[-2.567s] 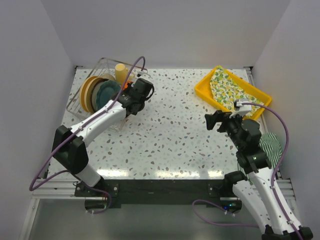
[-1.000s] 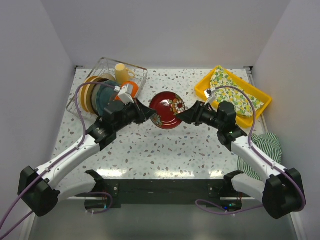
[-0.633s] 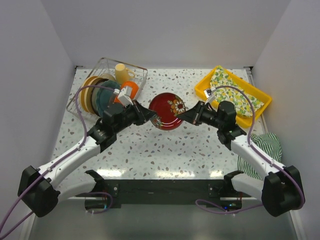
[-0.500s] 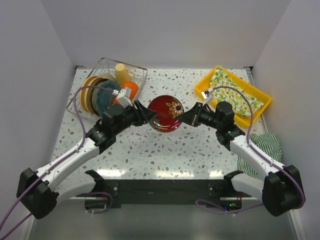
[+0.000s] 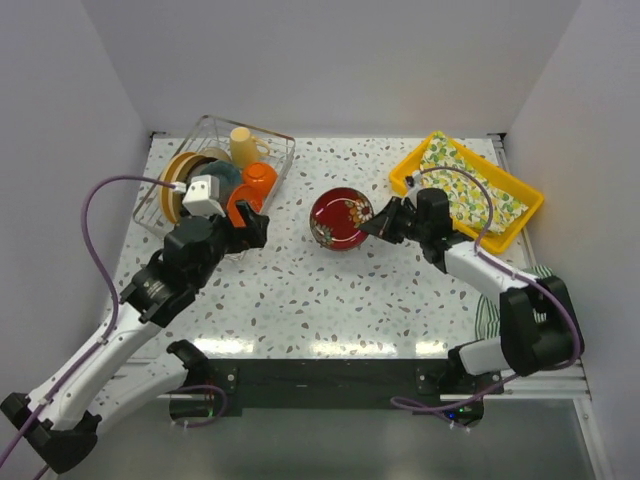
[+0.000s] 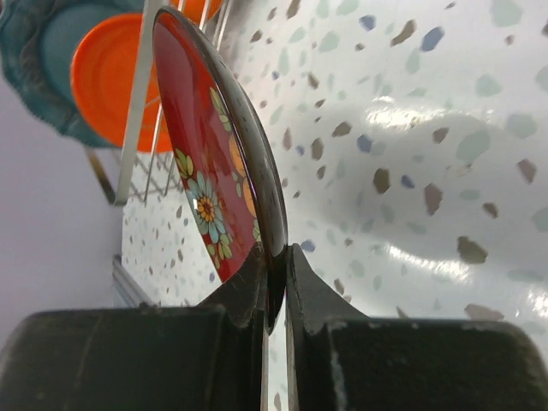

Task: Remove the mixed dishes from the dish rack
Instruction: Place the plate at the center of the board.

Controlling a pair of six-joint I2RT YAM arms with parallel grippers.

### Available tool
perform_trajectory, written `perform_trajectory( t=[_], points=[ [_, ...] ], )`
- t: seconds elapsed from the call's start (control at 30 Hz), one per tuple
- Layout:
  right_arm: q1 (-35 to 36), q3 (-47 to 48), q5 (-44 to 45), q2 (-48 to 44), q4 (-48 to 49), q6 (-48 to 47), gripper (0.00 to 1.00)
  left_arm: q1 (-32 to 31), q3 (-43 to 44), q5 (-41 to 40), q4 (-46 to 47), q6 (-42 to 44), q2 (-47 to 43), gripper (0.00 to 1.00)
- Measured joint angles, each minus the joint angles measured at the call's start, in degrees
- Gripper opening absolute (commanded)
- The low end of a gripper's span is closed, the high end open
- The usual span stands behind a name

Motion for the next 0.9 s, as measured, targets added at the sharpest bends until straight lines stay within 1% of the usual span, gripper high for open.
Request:
perform_trajectory(
  t=[0.13,0.33,0.47,0.57,0.63,0.67,0.73,0.77,0.83,0.87,0.9],
  points=[
    [-1.53,5.16,2.45,10.14,2.08,2.38,0.00,0.00,0.92,-4.02,-4.90,2.62,-3.93,1.00],
    [-2.01,14.60,4.87,25.14,4.63,5.75,0.00,0.00,1.07,-6.99,-10.08,3.80,-8.00,1.00],
    [-2.01,20.76,5.57,32.85,5.46,7.78,0.00,0.00,1.18,-8.15,-12.72,3.78,-9.55,1.00],
    [-1.99,23.02,6.01,36.17,5.90,9.22,0.00,0.00,1.18,-8.59,-14.47,3.10,-10.40,1.00],
    [-2.01,23.41,6.25,37.38,6.05,10.34,0.06,0.00,1.18,-8.76,-15.30,2.78,-10.93,1.00],
    [-2.01,23.58,6.10,37.79,6.29,10.95,0.14,0.00,1.18,-8.83,-15.69,2.54,-11.19,1.00],
    [-1.99,24.02,6.10,38.12,6.54,11.63,0.24,0.00,1.18,-9.09,-16.37,2.38,-11.54,1.00],
    [-1.99,24.17,6.38,38.16,6.56,11.61,0.33,0.00,1.18,-9.22,-16.55,2.36,-11.61,1.00],
    [-1.97,24.44,7.30,38.16,6.54,11.45,0.41,0.00,1.18,-9.38,-16.68,2.36,-11.58,1.00],
    [-1.97,24.46,7.63,38.16,6.34,11.50,0.50,0.00,1.18,-9.42,-16.74,2.36,-11.52,1.00],
    [-1.97,24.46,8.24,38.14,6.14,11.08,0.55,0.00,1.18,-9.49,-16.85,2.36,-11.45,1.00]
  ],
)
